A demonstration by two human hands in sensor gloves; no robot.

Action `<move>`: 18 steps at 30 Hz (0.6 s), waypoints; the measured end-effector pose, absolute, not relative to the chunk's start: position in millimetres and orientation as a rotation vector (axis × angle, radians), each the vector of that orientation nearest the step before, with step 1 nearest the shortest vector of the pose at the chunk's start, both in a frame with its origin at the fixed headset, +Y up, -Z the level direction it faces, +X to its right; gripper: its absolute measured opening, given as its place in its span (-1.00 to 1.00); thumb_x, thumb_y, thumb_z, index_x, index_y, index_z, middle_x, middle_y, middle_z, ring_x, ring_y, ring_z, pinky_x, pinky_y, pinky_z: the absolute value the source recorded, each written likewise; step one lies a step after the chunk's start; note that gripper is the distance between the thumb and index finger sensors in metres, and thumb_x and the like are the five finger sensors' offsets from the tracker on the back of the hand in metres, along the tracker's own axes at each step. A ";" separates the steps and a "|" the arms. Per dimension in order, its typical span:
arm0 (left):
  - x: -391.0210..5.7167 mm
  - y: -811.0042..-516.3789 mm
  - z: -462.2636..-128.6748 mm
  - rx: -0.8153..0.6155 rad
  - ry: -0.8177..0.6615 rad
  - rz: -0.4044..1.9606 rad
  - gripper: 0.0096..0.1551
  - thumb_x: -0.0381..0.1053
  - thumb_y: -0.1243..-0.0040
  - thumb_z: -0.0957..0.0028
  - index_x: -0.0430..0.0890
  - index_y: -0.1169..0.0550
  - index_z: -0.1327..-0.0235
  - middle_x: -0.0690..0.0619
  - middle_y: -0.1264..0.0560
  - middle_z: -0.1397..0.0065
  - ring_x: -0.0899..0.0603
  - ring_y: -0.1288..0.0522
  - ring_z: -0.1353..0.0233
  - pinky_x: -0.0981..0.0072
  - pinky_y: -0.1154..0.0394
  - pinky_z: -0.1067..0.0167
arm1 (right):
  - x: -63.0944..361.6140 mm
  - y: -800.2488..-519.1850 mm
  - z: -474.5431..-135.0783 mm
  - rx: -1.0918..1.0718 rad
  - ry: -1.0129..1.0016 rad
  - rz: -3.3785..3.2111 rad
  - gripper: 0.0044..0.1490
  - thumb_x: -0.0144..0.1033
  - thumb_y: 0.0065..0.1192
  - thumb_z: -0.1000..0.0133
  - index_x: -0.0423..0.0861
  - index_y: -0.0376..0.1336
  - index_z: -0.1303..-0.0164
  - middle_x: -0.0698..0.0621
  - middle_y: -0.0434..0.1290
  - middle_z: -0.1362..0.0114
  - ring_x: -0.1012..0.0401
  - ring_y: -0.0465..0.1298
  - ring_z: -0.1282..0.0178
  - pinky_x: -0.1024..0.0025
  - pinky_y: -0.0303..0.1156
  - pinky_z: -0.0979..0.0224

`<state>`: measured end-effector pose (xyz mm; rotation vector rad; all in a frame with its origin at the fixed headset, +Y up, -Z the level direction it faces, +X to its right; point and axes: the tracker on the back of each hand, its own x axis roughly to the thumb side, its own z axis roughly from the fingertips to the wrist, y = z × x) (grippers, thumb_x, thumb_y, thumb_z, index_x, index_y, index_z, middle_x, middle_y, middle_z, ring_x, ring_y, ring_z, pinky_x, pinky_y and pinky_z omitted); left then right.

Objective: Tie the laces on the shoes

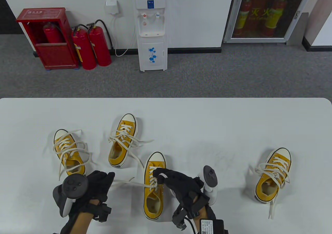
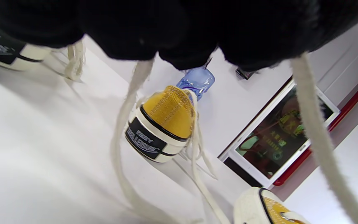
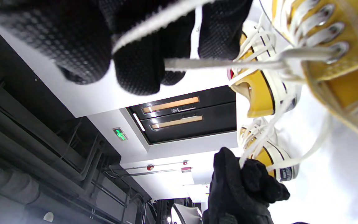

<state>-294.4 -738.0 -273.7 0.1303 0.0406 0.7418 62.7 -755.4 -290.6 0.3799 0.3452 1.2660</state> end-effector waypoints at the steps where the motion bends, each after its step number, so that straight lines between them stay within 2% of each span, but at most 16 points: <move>1: -293.6 -738.5 -273.4 0.124 0.035 0.786 -0.62 0.42 -0.21 0.03 0.15 -0.78 0.65 0.11 -0.70 0.23 -0.04 -0.67 0.39 -0.05 -0.65 0.25 | 61.5 -755.1 -290.1 0.382 0.337 1.279 -0.37 0.01 0.41 -0.02 -0.12 0.45 -0.19 0.02 0.34 -0.57 -0.16 0.34 -0.65 -0.52 -0.13 -0.54; 6: -285.9 -743.2 -272.4 0.091 -0.021 1.023 -0.60 0.42 -0.19 0.02 0.14 -0.78 0.54 0.10 -0.69 0.16 -0.06 -0.67 0.34 -0.07 -0.64 0.20 | 55.5 -753.3 -287.9 0.386 0.334 1.346 -0.34 -0.08 0.44 -0.02 -0.13 0.39 -0.27 -0.03 0.27 -0.57 0.00 0.53 -0.42 -0.41 0.08 -0.54; 10: -275.8 -745.1 -272.4 0.042 -0.117 1.227 -0.59 0.41 -0.19 0.02 0.13 -0.78 0.45 0.09 -0.68 0.10 -0.08 -0.68 0.28 -0.09 -0.63 0.14 | 53.0 -750.5 -286.1 0.377 0.299 1.512 -0.31 -0.15 0.45 0.01 -0.15 0.35 -0.31 -0.05 0.21 -0.56 0.09 0.54 -0.28 -0.31 0.17 -0.51; 14: -265.6 -741.7 -268.6 0.037 -0.203 1.337 -0.57 0.40 -0.20 0.01 0.11 -0.77 0.33 0.07 -0.66 0.01 -0.10 -0.68 0.18 -0.12 -0.61 0.04 | 47.4 -749.2 -283.7 0.388 0.277 1.662 -0.28 -0.18 0.46 0.02 -0.14 0.32 -0.34 -0.05 0.17 -0.56 0.16 0.54 -0.16 -0.16 0.29 -0.44; 18: -256.3 -738.8 -265.7 0.032 -0.286 1.426 -0.53 0.42 -0.22 0.03 0.10 -0.73 0.20 0.05 -0.62 -0.08 -0.11 -0.66 0.10 -0.13 -0.59 -0.04 | 43.7 -750.0 -281.5 0.360 0.266 1.751 -0.27 -0.23 0.45 0.02 -0.14 0.30 -0.37 -0.06 0.16 -0.54 0.20 0.54 -0.08 -0.10 0.34 -0.38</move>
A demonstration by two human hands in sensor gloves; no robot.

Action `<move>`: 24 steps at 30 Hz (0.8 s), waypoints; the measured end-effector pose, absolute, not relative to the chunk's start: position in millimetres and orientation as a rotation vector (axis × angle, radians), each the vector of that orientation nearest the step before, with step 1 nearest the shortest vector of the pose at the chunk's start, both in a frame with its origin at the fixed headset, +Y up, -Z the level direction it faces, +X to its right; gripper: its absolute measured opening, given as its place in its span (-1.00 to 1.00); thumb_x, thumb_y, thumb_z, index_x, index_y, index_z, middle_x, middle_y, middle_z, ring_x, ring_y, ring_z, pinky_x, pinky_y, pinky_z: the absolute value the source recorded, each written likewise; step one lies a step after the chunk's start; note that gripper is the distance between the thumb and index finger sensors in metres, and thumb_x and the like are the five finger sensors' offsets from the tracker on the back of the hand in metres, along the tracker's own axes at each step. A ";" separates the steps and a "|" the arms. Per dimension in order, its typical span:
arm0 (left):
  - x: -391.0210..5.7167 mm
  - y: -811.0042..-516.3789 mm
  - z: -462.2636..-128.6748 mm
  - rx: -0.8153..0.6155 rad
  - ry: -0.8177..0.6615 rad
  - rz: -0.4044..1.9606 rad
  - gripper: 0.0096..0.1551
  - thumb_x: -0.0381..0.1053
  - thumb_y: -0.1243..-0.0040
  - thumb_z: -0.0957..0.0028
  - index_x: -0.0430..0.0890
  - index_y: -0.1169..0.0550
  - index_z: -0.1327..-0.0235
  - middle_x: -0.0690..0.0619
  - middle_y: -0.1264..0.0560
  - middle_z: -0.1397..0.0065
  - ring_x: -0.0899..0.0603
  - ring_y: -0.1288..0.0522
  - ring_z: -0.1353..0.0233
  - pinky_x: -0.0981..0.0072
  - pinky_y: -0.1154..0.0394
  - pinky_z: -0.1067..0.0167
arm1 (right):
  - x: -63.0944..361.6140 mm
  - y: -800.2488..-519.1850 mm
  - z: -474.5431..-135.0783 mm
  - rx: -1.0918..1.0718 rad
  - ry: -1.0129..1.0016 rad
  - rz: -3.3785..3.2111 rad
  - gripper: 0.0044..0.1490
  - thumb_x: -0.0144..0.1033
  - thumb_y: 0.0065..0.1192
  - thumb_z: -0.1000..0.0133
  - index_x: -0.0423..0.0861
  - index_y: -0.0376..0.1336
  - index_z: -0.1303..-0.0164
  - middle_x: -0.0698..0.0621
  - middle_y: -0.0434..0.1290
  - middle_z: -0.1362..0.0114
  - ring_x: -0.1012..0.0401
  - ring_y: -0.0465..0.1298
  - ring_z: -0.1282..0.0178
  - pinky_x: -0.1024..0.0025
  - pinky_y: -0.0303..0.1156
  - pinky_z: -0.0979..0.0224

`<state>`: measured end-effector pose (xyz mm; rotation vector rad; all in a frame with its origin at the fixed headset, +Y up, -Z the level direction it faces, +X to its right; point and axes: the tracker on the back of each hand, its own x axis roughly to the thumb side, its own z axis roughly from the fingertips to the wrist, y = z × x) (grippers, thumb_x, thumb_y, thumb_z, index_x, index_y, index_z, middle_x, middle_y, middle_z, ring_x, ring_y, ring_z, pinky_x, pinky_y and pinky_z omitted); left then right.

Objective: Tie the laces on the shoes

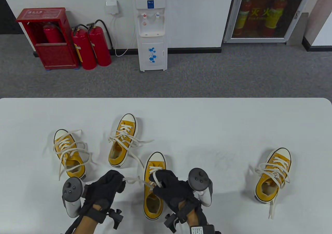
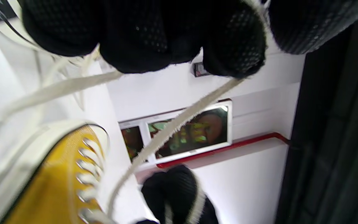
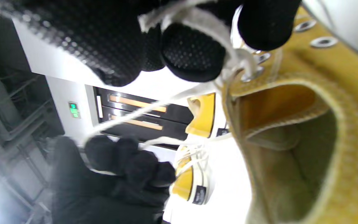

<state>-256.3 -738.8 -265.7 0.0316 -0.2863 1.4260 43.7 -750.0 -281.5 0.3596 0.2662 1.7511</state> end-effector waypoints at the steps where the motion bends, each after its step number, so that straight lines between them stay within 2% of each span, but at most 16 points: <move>1: -253.1 -737.7 -264.5 0.023 -0.311 1.442 -0.51 0.42 -0.23 0.03 0.09 -0.71 0.13 0.04 -0.60 -0.11 -0.12 -0.66 0.08 -0.14 -0.58 -0.05 | 43.1 -750.6 -281.6 0.366 0.248 1.765 -0.27 -0.24 0.45 0.02 -0.13 0.29 -0.37 -0.05 0.15 -0.54 0.22 0.54 -0.07 -0.09 0.35 -0.37; 5: -240.2 -728.1 -257.3 0.057 -0.405 1.393 -0.55 0.34 -0.33 0.03 0.09 -0.66 0.05 0.04 -0.56 -0.18 -0.12 -0.64 0.01 -0.17 -0.56 -0.13 | 40.1 -750.1 -279.6 0.365 0.227 1.833 -0.27 -0.31 0.42 0.01 -0.12 0.26 -0.40 -0.05 0.13 -0.54 0.24 0.53 -0.03 -0.05 0.37 -0.34; 9: -224.6 -718.3 -246.1 0.110 -0.476 1.317 -0.61 0.19 -0.34 0.00 0.09 -0.63 -0.02 0.03 -0.52 -0.24 -0.15 -0.61 -0.07 -0.22 -0.50 -0.21 | 35.7 -748.1 -277.6 0.386 0.220 1.849 -0.23 -0.33 0.41 0.01 -0.14 0.21 -0.44 -0.07 0.07 -0.56 0.24 0.51 -0.01 -0.02 0.38 -0.32; 11: -215.4 -715.8 -240.2 0.145 -0.517 1.243 -0.60 0.17 -0.32 0.00 0.11 -0.60 -0.07 0.04 -0.49 -0.29 -0.15 -0.60 -0.12 -0.25 -0.48 -0.25 | 33.4 -746.7 -276.3 0.396 0.203 1.873 -0.21 -0.34 0.40 0.01 -0.15 0.18 -0.45 -0.07 0.04 -0.56 0.24 0.50 0.00 -0.01 0.37 -0.32; 16: -199.7 -714.8 -230.9 0.166 -0.579 1.172 -0.61 0.15 -0.32 0.00 0.15 -0.61 -0.08 0.03 -0.49 -0.33 -0.19 -0.59 -0.18 -0.34 -0.40 -0.30 | 25.1 -742.9 -271.4 0.463 0.179 1.992 -0.20 -0.35 0.40 0.01 -0.15 0.17 -0.46 -0.07 0.03 -0.56 0.25 0.48 0.02 -0.01 0.36 -0.32; 19: -198.7 -710.8 -227.5 0.220 -0.594 1.085 -0.60 0.14 -0.31 0.00 0.17 -0.61 -0.11 0.04 -0.49 -0.35 -0.18 -0.59 -0.18 -0.31 -0.41 -0.29 | 18.5 -739.5 -267.5 0.525 0.153 2.080 -0.22 -0.36 0.40 0.02 -0.14 0.20 -0.45 -0.06 0.06 -0.56 0.25 0.49 0.03 -0.01 0.35 -0.33; 24: -205.2 -708.5 -229.0 0.266 -0.557 1.081 -0.59 0.13 -0.32 0.00 0.15 -0.62 -0.11 0.04 -0.50 -0.34 -0.18 -0.59 -0.17 -0.31 -0.41 -0.28 | 7.2 -739.0 -260.5 0.637 0.116 2.237 -0.32 -0.39 0.38 0.02 -0.09 0.32 -0.37 -0.03 0.13 -0.54 0.24 0.48 0.03 -0.03 0.33 -0.36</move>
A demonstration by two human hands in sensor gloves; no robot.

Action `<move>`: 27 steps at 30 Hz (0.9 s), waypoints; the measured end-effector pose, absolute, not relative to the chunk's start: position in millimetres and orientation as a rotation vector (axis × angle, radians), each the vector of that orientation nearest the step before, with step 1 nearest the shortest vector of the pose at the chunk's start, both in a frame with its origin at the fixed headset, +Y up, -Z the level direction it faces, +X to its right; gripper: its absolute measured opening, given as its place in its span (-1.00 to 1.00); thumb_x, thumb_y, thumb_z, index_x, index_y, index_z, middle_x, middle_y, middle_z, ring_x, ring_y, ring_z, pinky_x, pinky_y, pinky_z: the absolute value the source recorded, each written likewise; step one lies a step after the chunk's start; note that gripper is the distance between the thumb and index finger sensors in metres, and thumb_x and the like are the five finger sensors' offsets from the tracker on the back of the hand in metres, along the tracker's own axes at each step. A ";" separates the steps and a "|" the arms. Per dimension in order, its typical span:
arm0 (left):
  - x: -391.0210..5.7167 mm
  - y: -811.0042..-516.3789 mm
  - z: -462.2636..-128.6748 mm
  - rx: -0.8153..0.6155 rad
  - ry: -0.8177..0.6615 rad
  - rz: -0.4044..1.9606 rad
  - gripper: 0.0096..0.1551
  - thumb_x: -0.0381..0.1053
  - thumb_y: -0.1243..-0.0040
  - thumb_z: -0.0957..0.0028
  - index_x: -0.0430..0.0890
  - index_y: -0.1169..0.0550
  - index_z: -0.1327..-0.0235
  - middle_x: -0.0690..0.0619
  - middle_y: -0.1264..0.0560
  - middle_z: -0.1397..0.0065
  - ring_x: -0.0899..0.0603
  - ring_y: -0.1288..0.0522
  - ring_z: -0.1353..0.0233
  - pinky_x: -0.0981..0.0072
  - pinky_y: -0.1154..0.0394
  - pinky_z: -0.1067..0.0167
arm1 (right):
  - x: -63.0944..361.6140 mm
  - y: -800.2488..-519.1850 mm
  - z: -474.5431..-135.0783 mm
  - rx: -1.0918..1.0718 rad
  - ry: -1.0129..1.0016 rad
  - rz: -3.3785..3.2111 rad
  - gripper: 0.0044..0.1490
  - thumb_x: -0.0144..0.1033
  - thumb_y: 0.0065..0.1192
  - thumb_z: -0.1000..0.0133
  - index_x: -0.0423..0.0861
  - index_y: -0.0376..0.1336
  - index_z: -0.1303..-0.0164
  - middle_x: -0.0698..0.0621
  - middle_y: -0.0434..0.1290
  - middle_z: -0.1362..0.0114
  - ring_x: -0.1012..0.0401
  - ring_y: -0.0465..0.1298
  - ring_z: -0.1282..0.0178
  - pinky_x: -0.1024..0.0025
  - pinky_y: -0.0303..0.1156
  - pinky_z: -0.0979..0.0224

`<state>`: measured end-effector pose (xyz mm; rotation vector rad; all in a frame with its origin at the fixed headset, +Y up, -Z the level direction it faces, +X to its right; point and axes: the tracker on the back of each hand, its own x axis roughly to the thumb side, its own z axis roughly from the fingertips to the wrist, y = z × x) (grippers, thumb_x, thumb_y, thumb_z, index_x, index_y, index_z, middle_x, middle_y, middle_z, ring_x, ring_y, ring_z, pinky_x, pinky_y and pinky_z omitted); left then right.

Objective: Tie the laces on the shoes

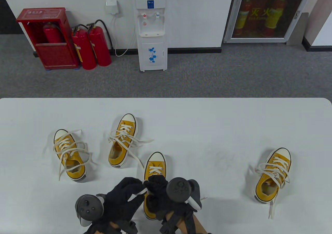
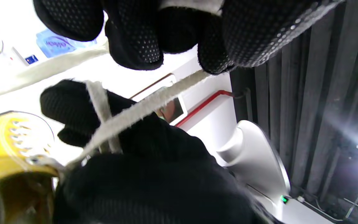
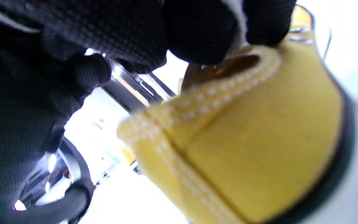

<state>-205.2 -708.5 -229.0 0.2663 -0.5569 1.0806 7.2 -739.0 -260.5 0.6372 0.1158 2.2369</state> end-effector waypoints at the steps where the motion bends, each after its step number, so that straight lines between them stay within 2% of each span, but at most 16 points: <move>1: -207.6 -709.2 -230.7 0.268 -0.539 1.069 -0.59 0.13 -0.32 0.00 0.14 -0.62 -0.11 0.04 -0.51 -0.33 -0.18 -0.60 -0.17 -0.30 -0.42 -0.28 | 5.4 -738.3 -259.0 0.642 0.098 2.266 -0.34 -0.40 0.37 0.03 -0.07 0.34 -0.35 -0.02 0.15 -0.53 0.24 0.48 0.03 -0.03 0.34 -0.36; 11: -231.3 -721.3 -243.0 0.323 -0.294 1.014 -0.59 0.18 -0.31 -0.01 0.10 -0.63 -0.09 0.04 -0.56 -0.24 -0.15 -0.64 -0.06 -0.25 -0.48 -0.20 | -3.0 -734.4 -252.4 0.751 0.063 2.356 -0.46 -0.46 0.35 0.04 0.06 0.50 -0.17 0.03 0.28 -0.48 0.19 0.48 0.02 -0.11 0.27 -0.42; 17: -237.5 -733.4 -252.5 0.243 -0.217 0.927 -0.58 0.25 -0.31 0.00 0.09 -0.68 -0.02 0.04 -0.61 -0.19 -0.15 -0.68 0.01 -0.24 -0.52 -0.14 | -5.4 -729.0 -249.0 0.780 0.050 2.343 -0.49 -0.47 0.35 0.05 0.09 0.55 -0.09 0.05 0.33 -0.46 0.18 0.50 0.02 -0.11 0.27 -0.42; 27: -233.5 -752.4 -262.8 0.102 -0.177 0.823 -0.51 0.32 -0.28 0.02 0.12 -0.71 -0.05 0.00 -0.65 -0.20 -0.17 -0.70 0.04 -0.23 -0.54 -0.10 | -3.0 -727.9 -249.0 0.772 0.013 2.219 -0.48 -0.50 0.34 0.05 0.13 0.56 -0.06 0.07 0.16 -0.56 0.16 0.47 -0.04 -0.17 0.18 -0.48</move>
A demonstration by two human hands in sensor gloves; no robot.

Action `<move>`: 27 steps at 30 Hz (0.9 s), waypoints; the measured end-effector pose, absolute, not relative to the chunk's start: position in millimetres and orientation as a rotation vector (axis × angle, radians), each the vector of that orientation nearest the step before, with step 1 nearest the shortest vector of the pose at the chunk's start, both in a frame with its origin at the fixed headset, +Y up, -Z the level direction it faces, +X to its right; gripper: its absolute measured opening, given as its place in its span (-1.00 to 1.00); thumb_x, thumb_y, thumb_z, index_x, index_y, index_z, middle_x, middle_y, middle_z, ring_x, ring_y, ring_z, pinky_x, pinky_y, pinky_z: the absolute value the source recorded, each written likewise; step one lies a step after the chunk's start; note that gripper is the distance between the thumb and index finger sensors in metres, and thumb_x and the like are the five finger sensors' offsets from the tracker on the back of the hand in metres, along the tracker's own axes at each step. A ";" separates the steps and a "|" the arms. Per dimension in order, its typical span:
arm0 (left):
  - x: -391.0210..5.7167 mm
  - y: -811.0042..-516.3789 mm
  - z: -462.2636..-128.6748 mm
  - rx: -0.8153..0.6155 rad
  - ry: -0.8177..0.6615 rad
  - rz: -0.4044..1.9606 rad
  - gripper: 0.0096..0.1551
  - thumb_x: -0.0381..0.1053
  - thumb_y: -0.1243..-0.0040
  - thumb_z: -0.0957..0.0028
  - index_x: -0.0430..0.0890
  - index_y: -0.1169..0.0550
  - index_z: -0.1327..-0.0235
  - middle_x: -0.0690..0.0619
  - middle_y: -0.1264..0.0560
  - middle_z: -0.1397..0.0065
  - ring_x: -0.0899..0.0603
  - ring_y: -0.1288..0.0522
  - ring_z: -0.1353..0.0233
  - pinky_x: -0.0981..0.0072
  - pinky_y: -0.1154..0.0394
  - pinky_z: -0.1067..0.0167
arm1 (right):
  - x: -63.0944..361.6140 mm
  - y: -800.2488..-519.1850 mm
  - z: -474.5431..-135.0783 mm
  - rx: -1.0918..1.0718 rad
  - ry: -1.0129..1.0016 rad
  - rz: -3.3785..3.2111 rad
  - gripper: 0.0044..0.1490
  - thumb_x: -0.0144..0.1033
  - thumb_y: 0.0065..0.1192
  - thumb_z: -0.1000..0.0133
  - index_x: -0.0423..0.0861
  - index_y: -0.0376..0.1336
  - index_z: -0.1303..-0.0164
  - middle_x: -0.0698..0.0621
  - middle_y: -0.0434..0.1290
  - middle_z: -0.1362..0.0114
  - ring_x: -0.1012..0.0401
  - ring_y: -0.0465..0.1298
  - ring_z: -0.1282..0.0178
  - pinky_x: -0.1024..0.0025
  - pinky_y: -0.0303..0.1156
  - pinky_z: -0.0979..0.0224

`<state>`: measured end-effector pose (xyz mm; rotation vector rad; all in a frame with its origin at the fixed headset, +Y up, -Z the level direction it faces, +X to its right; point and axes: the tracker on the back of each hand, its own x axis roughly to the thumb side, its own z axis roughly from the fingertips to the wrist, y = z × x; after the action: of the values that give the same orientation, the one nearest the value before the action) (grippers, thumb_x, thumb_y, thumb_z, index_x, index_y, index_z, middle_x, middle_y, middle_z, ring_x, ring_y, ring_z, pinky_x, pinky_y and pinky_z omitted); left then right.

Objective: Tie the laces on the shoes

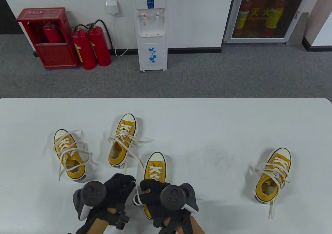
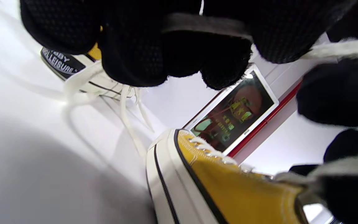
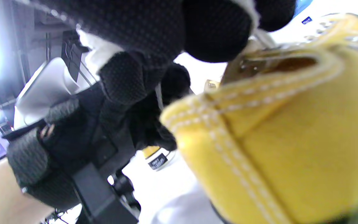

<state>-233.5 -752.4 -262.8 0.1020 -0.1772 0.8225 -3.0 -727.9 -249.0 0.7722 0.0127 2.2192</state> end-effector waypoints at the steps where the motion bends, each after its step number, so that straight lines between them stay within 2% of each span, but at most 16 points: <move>1: -231.9 -754.8 -263.7 0.078 -0.178 0.817 -0.50 0.33 -0.28 0.02 0.12 -0.72 -0.05 -0.01 -0.66 -0.20 -0.17 -0.70 0.04 -0.23 -0.54 -0.09 | -2.3 -728.7 -249.5 0.762 0.013 2.190 -0.48 -0.50 0.34 0.05 0.13 0.56 -0.06 0.07 0.13 -0.58 0.16 0.47 -0.05 -0.17 0.18 -0.49; 6: -226.3 -761.6 -265.9 0.020 -0.181 0.743 -0.50 0.35 -0.23 0.02 0.17 -0.75 -0.04 -0.04 -0.67 -0.23 -0.20 -0.71 0.03 -0.25 -0.54 -0.10 | 5.5 -732.9 -256.0 0.683 0.041 2.077 -0.47 -0.50 0.37 0.07 0.14 0.56 -0.06 0.11 0.11 -0.62 0.16 0.49 -0.06 -0.16 0.20 -0.47; 16: -207.3 -762.3 -263.3 0.001 -0.254 0.612 -0.47 0.35 -0.22 0.01 0.20 -0.72 -0.13 -0.06 -0.66 -0.27 -0.20 -0.71 0.04 -0.26 -0.53 -0.10 | 25.6 -746.0 -272.1 0.500 0.134 1.786 -0.44 -0.48 0.39 0.08 0.09 0.52 -0.14 0.16 0.27 -0.59 0.16 0.55 0.00 -0.15 0.27 -0.43; 21: -206.5 -762.4 -263.0 -0.005 -0.259 0.597 -0.45 0.34 -0.22 0.00 0.19 -0.69 -0.19 -0.06 -0.66 -0.28 -0.19 -0.71 0.04 -0.25 -0.54 -0.10 | 33.5 -751.7 -276.0 0.410 0.138 1.686 -0.43 -0.49 0.37 0.05 0.03 0.47 -0.20 0.06 0.35 -0.52 0.16 0.54 -0.03 -0.16 0.26 -0.44; 27: -207.7 -763.1 -263.7 -0.022 -0.252 0.594 -0.41 0.34 -0.22 0.00 0.16 -0.64 -0.26 -0.06 -0.63 -0.32 -0.18 -0.70 0.04 -0.24 -0.54 -0.10 | 41.1 -750.9 -278.1 0.362 0.095 1.731 -0.42 -0.47 0.34 0.02 -0.05 0.41 -0.26 -0.02 0.34 -0.45 0.15 0.54 -0.09 -0.17 0.24 -0.48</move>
<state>-207.7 -763.1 -263.7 -0.0219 -0.2523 0.5944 41.1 -750.9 -278.1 0.3620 0.0945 1.7310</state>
